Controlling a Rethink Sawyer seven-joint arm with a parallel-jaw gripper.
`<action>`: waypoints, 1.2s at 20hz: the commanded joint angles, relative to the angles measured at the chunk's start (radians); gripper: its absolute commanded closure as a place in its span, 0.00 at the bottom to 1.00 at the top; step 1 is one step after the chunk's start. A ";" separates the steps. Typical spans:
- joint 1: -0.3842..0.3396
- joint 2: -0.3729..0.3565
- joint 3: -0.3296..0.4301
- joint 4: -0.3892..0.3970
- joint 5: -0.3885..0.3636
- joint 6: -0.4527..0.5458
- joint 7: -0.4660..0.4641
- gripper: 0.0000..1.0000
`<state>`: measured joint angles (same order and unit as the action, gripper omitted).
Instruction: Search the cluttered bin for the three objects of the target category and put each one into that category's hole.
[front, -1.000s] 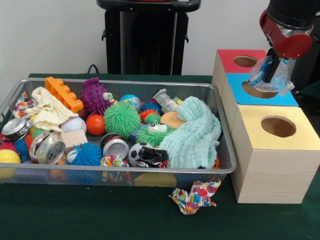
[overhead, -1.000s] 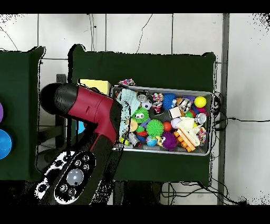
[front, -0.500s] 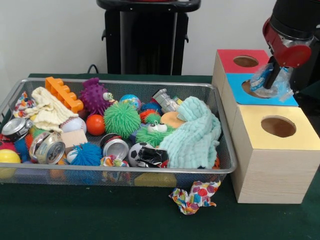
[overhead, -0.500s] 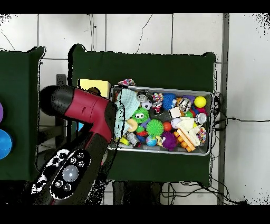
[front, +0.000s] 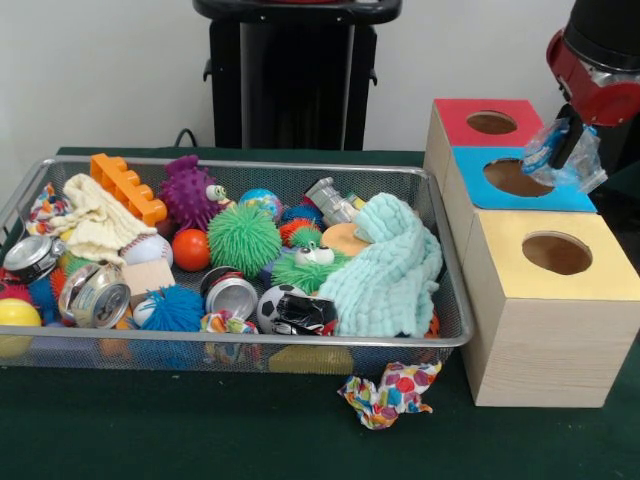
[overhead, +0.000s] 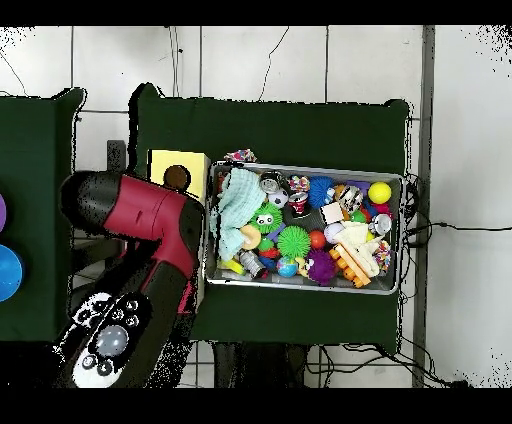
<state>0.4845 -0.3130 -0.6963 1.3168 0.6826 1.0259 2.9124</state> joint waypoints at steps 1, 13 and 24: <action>0.005 -0.082 0.064 0.162 0.018 0.018 0.240 1.00; -0.067 -0.183 0.047 0.239 -0.084 0.057 0.080 1.00; -0.073 -0.065 0.098 0.204 -0.071 -0.085 0.169 1.00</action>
<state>0.4401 -0.4629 -0.7012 1.4526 0.6392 1.0203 2.9124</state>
